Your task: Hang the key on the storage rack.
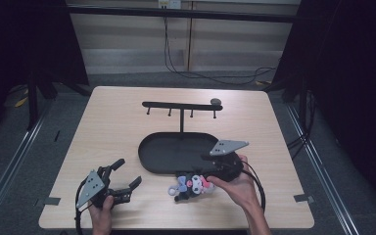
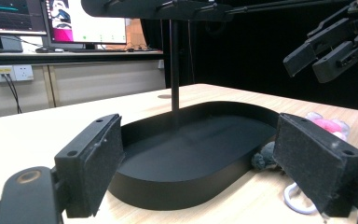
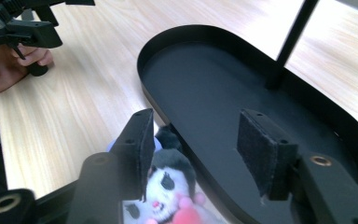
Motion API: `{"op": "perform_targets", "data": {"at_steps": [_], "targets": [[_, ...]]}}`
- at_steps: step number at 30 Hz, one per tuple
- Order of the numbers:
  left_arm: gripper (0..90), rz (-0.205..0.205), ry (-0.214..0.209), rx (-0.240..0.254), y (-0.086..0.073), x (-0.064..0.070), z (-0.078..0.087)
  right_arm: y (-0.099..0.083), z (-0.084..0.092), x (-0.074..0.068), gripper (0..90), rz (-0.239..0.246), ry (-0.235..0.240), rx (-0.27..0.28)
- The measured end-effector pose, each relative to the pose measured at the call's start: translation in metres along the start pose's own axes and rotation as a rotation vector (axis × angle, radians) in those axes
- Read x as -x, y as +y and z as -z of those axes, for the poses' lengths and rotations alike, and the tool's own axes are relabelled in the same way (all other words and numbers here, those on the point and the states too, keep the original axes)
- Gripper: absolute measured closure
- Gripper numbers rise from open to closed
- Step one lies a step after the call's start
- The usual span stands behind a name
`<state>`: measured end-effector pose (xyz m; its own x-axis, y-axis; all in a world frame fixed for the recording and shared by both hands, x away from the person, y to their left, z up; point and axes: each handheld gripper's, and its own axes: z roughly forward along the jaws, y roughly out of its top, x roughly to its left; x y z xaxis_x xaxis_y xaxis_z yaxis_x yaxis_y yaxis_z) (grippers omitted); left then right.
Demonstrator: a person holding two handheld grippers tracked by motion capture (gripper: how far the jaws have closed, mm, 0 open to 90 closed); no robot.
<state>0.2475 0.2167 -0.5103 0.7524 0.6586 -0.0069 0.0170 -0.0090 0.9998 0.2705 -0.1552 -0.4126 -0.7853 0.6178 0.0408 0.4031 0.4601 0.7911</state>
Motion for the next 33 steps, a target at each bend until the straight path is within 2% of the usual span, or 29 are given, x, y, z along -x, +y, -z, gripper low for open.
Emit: {"op": "perform_targets", "data": {"at_steps": [2, 6, 9, 11, 14, 17, 18, 22, 26, 33], "targets": [[15.6, 0.0, 0.0, -0.001, 0.0, 0.0, 0.0, 0.004, -0.003, 0.0, 48.9, 0.011, 0.012, -0.017], [15.6, 0.0, -0.001, 0.0, 0.0, 0.0, 0.0, 0.013, -0.011, -0.003, 50.1, 0.033, 0.058, -0.085], [15.6, 0.0, 0.0, 0.001, 0.0, 0.0, 0.0, 0.017, -0.015, -0.004, 50.1, 0.04, 0.089, -0.117], [15.6, 0.0, 0.0, -0.001, 0.0, 0.0, 0.0, 0.02, -0.018, -0.005, 51.7, 0.063, 0.091, -0.125], [15.6, 0.0, 0.0, 0.001, 0.0, 0.0, 0.0, 0.026, -0.025, -0.006, 53.5, 0.088, 0.104, -0.179], [15.6, 0.0, 0.0, -0.001, 0.0, 0.0, 0.0, 0.032, -0.031, -0.008, 57.0, 0.093, 0.147, -0.228], [15.6, 0.0, 0.002, 0.0, 0.0, 0.0, 0.0, 0.034, -0.033, -0.009, 57.3, 0.108, 0.14, -0.241], [15.6, 0.0, 0.0, 0.001, 0.0, 0.0, 0.0, 0.044, -0.035, -0.012, 62.8, 0.144, 0.149, -0.249], [15.6, 0.001, 0.0, 0.0, 0.0, 0.0, 0.0, 0.05, -0.043, -0.014, 64.2, 0.181, 0.181, -0.326], [15.6, 0.0, 0.0, 0.0, 0.0, 0.0, 0.0, 0.057, -0.062, -0.017, 70.9, 0.196, 0.247, -0.473]]}}
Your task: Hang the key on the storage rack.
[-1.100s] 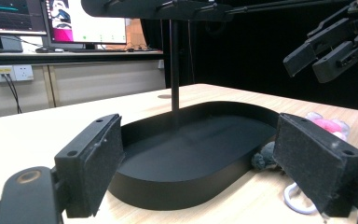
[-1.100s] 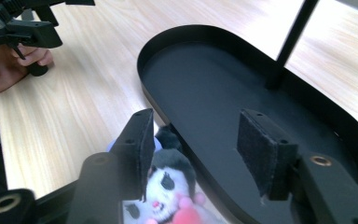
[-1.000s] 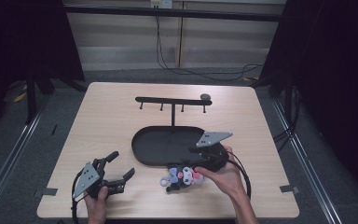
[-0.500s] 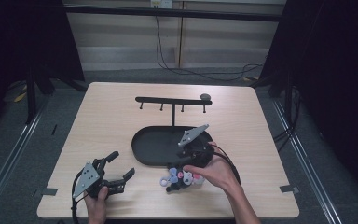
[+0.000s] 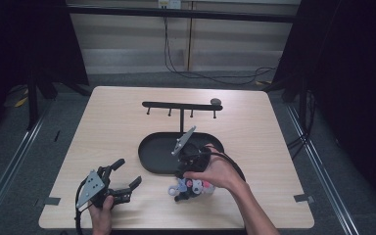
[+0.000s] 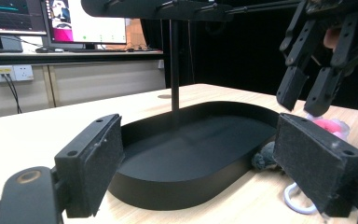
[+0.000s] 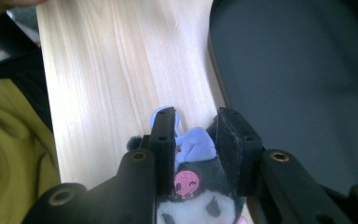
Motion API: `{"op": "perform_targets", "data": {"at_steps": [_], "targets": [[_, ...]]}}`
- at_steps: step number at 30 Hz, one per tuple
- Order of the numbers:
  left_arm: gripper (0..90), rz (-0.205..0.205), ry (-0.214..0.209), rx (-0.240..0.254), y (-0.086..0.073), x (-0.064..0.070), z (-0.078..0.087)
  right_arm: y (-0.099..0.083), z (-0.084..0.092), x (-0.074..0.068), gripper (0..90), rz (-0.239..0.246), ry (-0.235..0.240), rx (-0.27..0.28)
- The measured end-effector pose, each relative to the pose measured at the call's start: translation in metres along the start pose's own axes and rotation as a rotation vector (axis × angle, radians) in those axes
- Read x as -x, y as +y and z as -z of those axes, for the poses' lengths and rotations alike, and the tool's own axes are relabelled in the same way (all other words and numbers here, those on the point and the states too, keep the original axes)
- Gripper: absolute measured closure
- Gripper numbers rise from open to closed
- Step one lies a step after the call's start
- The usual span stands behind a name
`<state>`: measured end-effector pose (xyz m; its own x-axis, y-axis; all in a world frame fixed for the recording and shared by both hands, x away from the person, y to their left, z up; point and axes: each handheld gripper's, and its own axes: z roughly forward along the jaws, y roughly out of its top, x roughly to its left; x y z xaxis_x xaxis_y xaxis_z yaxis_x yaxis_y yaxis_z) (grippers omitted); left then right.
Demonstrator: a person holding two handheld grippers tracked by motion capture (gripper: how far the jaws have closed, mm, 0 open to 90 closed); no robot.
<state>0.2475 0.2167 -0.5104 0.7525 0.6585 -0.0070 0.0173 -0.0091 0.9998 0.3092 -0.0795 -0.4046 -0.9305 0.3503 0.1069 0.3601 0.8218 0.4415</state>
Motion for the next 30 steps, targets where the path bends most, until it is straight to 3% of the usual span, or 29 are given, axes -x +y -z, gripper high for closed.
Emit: {"op": "perform_targets", "data": {"at_steps": [5, 9, 12, 19, 30], "targets": [[15.6, 0.001, 0.0, 0.001, 0.0, 0.0, 0.0, 0.007, -0.007, 0.007, 73.6, 0.013, 0.056, -0.041], [15.6, 0.0, 0.0, 0.0, 0.0, 0.0, 0.0, 0.014, -0.015, 0.009, 76.0, 0.024, 0.099, -0.11], [15.6, 0.0, 0.001, 0.0, 0.0, 0.0, 0.0, 0.018, -0.018, 0.01, 79.1, 0.031, 0.089, -0.126], [15.6, 0.002, 0.003, 0.004, 0.0, 0.0, 0.0, 0.024, -0.033, 0.015, 78.0, 0.033, 0.149, -0.207], [15.6, 0.001, -0.004, 0.001, 0.0, 0.0, 0.0, 0.031, -0.055, 0.018, 73.4, 0.055, 0.186, -0.308]]}}
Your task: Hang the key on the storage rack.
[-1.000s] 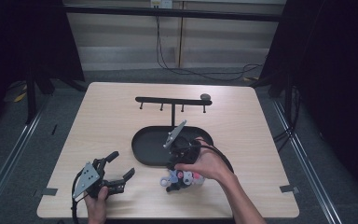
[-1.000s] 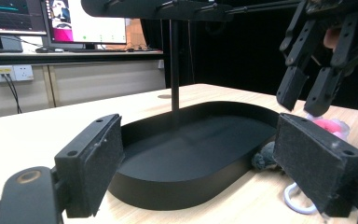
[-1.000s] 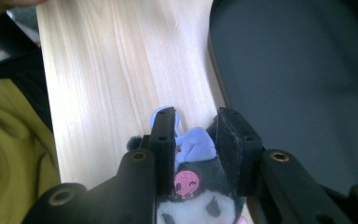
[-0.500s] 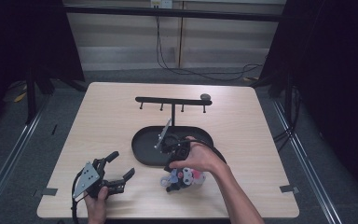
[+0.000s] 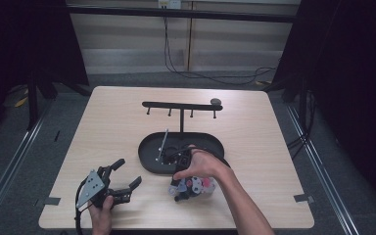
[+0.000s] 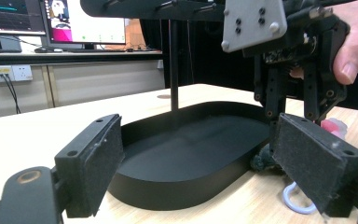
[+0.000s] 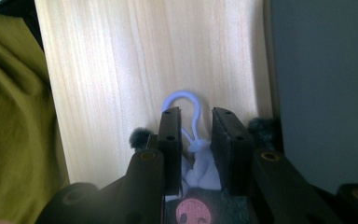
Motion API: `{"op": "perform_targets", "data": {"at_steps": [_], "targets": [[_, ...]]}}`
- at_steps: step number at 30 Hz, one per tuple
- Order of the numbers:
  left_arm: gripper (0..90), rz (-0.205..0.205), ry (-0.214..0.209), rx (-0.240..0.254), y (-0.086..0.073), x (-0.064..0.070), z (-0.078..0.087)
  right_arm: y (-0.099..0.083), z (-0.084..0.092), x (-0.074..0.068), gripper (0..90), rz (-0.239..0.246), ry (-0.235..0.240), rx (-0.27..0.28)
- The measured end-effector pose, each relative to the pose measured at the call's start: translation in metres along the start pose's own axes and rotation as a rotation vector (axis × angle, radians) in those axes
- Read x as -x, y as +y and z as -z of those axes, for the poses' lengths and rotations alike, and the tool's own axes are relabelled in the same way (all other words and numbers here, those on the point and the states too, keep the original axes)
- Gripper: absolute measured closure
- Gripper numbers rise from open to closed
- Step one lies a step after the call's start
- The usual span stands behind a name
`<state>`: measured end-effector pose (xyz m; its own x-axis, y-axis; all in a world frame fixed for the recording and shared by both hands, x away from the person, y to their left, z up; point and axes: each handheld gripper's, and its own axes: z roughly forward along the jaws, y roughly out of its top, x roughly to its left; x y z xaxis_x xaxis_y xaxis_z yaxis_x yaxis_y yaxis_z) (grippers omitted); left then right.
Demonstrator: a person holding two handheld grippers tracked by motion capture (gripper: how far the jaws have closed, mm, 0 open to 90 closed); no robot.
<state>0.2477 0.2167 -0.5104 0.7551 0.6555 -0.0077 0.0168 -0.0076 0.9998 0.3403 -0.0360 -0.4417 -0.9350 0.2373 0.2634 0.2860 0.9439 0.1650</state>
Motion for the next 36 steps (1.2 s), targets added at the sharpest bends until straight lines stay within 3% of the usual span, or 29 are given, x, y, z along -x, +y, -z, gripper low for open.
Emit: {"op": "perform_targets", "data": {"at_steps": [6, 10, 16, 24, 36], "targets": [[15.6, 0.0, 0.001, 0.001, 0.0, 0.0, 0.0, 0.002, -0.007, 0.002, 70.9, 0.018, 0.021, -0.039], [15.6, 0.0, 0.001, 0.0, 0.0, 0.0, 0.0, 0.003, -0.014, 0.001, 69.9, 0.03, 0.01, -0.077], [15.6, 0.0, 0.0, 0.0, 0.0, 0.0, 0.0, 0.001, -0.022, 0.003, 70.4, 0.036, 0.026, -0.093], [15.6, 0.0, 0.0, 0.001, 0.0, 0.0, 0.0, -0.003, -0.027, 0.003, 79.7, 0.047, 0.025, -0.139], [15.6, 0.0, -0.001, 0.001, 0.0, 0.0, 0.0, -0.009, -0.027, 0.007, 87.2, 0.02, 0.055, -0.135]]}}
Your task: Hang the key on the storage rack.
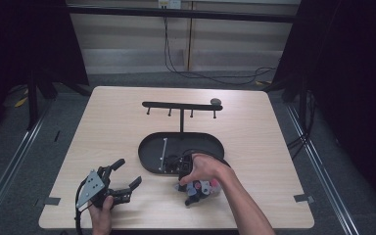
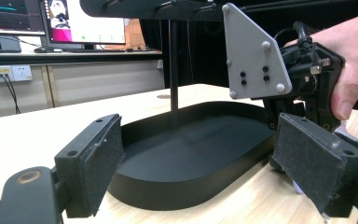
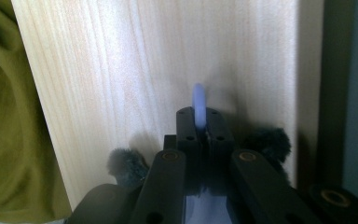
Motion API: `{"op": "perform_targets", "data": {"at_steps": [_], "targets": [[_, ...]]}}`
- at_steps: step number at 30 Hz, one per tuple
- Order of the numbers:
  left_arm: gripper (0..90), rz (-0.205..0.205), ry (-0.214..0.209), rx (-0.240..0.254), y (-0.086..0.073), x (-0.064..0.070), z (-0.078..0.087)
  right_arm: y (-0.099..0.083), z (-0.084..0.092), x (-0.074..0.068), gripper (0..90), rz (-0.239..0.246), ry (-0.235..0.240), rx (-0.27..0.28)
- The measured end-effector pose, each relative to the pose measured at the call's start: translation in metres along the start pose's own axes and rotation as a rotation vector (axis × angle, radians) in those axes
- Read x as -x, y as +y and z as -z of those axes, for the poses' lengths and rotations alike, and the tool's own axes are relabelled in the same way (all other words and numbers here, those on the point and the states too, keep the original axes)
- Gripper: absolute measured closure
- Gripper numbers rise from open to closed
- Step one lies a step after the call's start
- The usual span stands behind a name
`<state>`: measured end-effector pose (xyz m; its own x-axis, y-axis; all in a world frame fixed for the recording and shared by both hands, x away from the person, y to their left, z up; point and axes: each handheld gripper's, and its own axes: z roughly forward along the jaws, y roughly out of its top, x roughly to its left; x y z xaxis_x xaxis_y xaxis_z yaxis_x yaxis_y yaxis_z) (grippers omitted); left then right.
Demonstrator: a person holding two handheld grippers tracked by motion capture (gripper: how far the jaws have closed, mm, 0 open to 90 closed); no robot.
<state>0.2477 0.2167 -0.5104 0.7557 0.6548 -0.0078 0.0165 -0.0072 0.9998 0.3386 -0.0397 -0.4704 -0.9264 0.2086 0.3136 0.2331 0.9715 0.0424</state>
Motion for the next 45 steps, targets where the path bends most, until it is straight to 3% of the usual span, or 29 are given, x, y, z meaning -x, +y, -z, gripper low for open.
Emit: {"op": "perform_targets", "data": {"at_steps": [2, 4, 18, 20, 28, 45], "targets": [[15.6, 0.015, 0.005, 0.012, 0.0, 0.001, -0.001, 0.0, 0.004, -0.002, 87.3, -0.002, 0.005, 0.002], [15.6, 0.0, 0.001, 0.0, 0.0, 0.0, 0.0, 0.0, 0.009, -0.004, 87.3, -0.001, 0.006, 0.007], [15.6, 0.0, 0.0, 0.0, 0.0, 0.0, 0.0, -0.014, 0.042, -0.014, 87.3, -0.014, -0.025, 0.061], [15.6, 0.007, 0.002, 0.007, 0.0, 0.001, -0.001, -0.017, 0.048, -0.013, 87.3, -0.014, -0.048, 0.076], [15.6, 0.0, 0.002, 0.0, 0.0, 0.0, 0.0, -0.027, 0.064, -0.017, 87.4, -0.028, -0.049, 0.104], [15.6, 0.001, 0.002, 0.001, 0.0, 0.0, 0.0, -0.031, 0.095, -0.028, 87.4, -0.027, -0.072, 0.128]]}}
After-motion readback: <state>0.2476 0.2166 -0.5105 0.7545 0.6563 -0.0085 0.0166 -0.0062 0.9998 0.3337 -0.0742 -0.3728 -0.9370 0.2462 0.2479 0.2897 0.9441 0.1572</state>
